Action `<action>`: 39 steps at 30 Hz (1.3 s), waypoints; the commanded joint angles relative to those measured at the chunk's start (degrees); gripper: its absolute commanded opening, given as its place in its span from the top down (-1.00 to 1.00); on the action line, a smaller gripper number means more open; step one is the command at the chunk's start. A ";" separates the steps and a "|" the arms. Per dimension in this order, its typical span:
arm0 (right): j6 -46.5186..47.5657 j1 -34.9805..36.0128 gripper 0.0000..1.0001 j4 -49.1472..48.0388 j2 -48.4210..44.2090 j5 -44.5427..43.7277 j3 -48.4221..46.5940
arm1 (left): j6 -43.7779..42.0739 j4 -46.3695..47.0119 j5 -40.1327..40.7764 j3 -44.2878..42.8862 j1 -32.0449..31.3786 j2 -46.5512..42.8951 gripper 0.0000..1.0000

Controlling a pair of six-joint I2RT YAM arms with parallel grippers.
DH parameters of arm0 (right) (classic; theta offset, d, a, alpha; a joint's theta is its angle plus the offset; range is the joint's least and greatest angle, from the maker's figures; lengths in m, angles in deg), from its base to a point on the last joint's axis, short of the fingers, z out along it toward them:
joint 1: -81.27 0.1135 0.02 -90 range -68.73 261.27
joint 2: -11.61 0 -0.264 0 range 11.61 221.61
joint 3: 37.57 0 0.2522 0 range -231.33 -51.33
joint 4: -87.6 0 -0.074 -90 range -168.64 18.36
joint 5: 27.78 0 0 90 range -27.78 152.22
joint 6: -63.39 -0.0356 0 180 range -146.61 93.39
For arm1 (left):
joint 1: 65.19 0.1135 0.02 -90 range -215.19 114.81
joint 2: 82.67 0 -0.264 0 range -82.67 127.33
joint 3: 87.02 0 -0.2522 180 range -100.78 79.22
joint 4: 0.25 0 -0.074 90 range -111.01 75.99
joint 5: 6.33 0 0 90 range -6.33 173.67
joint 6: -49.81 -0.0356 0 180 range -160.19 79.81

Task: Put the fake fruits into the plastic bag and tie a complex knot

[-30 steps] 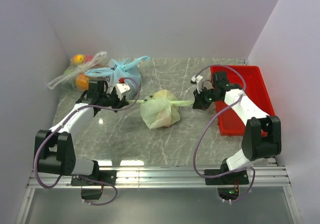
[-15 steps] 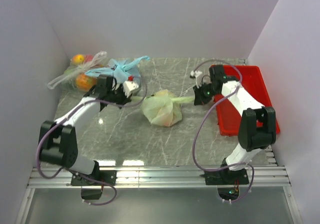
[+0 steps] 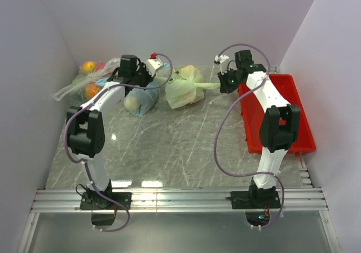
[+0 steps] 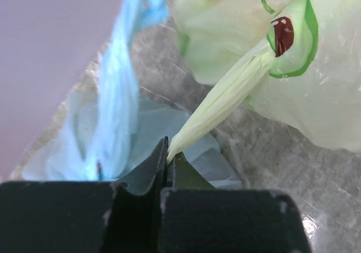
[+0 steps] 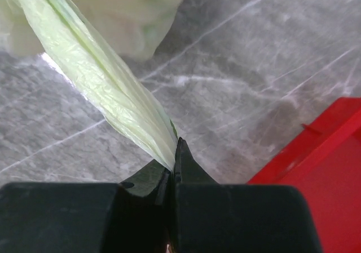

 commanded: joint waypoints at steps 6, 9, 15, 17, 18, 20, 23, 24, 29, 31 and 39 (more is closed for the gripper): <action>0.72 -1.36 1.00 -1.49 3.89 -5.45 6.75 | -0.77 -1.19 3.81 1.64 -1.22 3.67 0.97; 0.19 -0.57 0.71 1.13 6.34 -4.49 2.99 | 1.24 -1.89 5.48 1.03 -2.19 3.41 0.73; -1.66 0.31 -0.40 2.55 0.57 -1.14 -0.01 | 5.99 -4.51 3.81 -1.25 -2.19 -2.21 -0.15; -2.62 0.23 -0.43 5.17 -0.41 0.43 -2.90 | 7.48 -7.93 3.20 -3.01 -2.19 -4.40 -0.46; -3.15 0.14 -0.45 6.23 -1.46 0.88 -4.13 | 8.10 -8.91 3.28 -4.67 -2.19 -5.19 -0.74; -4.29 -0.21 -0.60 8.17 -3.22 2.89 -6.16 | 10.82 -10.85 4.15 -6.09 -2.10 -7.91 -0.82; -8.23 -1.09 -0.76 6.60 -8.66 3.60 -4.68 | 15.04 -14.45 7.05 -7.06 -1.84 -11.34 -0.99; -9.12 -1.27 -0.86 5.81 -11.72 3.95 -3.89 | 15.74 -16.46 6.97 -7.93 -1.32 -11.88 -0.99; -15.71 -1.18 -0.92 4.12 -17.29 6.76 0.69 | 23.03 -25.71 4.42 -9.61 0.62 -15.65 -0.99; -16.78 -0.31 -0.93 7.71 -16.59 8.17 0.34 | 26.11 -25.53 4.16 -6.98 0.97 -17.67 -0.99; -19.67 11.72 -0.96 -2.35 -27.29 0.62 24.39 | 29.02 -22.28 7.76 11.47 1.06 -28.22 -0.99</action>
